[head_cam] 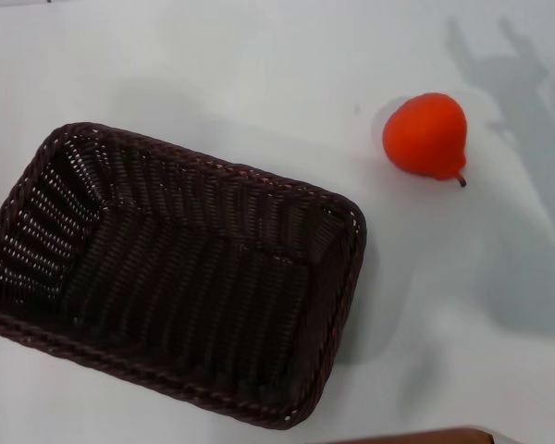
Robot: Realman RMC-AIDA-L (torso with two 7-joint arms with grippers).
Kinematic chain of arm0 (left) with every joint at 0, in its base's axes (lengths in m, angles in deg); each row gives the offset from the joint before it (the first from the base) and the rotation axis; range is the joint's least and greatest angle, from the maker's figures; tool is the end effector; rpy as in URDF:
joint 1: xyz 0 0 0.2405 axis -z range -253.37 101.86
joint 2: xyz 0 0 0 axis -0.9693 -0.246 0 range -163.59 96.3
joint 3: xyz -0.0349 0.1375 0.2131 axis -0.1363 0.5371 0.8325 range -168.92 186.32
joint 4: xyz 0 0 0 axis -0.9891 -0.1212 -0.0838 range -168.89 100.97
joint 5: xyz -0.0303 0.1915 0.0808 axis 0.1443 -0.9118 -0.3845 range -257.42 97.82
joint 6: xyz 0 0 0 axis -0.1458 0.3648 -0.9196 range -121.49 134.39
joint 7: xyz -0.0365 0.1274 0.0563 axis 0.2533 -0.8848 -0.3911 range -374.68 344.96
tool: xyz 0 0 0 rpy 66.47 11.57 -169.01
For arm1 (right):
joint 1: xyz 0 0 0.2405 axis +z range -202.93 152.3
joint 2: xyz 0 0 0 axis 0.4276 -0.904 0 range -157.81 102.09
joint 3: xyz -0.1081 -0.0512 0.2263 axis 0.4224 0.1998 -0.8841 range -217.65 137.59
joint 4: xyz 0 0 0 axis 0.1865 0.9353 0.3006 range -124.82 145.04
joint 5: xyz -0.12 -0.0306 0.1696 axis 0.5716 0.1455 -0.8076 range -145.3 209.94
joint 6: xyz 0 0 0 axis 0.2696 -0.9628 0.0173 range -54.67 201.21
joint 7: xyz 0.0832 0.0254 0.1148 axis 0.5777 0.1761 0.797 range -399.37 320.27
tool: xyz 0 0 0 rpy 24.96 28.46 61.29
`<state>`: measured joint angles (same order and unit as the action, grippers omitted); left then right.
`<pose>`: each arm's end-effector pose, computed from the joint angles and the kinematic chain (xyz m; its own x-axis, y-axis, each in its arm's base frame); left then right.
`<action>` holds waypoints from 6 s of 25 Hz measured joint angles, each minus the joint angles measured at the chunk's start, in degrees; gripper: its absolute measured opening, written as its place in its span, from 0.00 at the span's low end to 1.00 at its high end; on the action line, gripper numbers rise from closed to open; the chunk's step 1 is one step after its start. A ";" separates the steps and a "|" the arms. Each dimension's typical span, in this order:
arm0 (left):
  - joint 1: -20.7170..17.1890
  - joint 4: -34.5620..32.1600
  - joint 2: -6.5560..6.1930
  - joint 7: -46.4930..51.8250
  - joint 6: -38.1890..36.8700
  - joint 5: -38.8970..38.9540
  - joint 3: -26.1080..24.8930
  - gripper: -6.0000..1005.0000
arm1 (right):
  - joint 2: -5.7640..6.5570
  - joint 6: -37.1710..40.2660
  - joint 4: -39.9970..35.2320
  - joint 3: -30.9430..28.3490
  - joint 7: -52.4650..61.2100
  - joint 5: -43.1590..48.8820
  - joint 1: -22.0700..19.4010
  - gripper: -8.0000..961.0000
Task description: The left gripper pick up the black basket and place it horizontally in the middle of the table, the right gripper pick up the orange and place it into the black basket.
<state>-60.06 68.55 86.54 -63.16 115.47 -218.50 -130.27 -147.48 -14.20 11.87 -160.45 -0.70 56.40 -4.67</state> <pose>-0.2539 0.2655 0.1466 0.6471 0.7397 0.1847 0.7094 -0.4955 -0.5012 0.3373 0.2860 0.0258 -0.3355 -0.1862 0.9235 0.8976 0.2343 0.3733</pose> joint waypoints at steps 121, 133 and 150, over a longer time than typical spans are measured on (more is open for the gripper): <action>-4.25 -44.69 4.08 -15.15 -18.36 48.26 -19.80 0.88 | -0.20 26.03 4.64 31.00 5.41 0.53 3.40 0.85; -3.94 -46.54 4.08 -15.39 -17.36 49.11 -19.05 0.87 | -0.03 25.95 5.12 33.95 6.24 0.21 2.78 0.56; -3.92 -47.15 4.00 -14.95 -15.98 50.55 -18.96 0.87 | 0.93 17.29 5.27 31.91 6.91 0.17 0.87 0.39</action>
<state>-63.98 21.41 90.54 -78.11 99.49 -167.95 -149.23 -146.55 3.08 17.14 -128.54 6.21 56.57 -3.79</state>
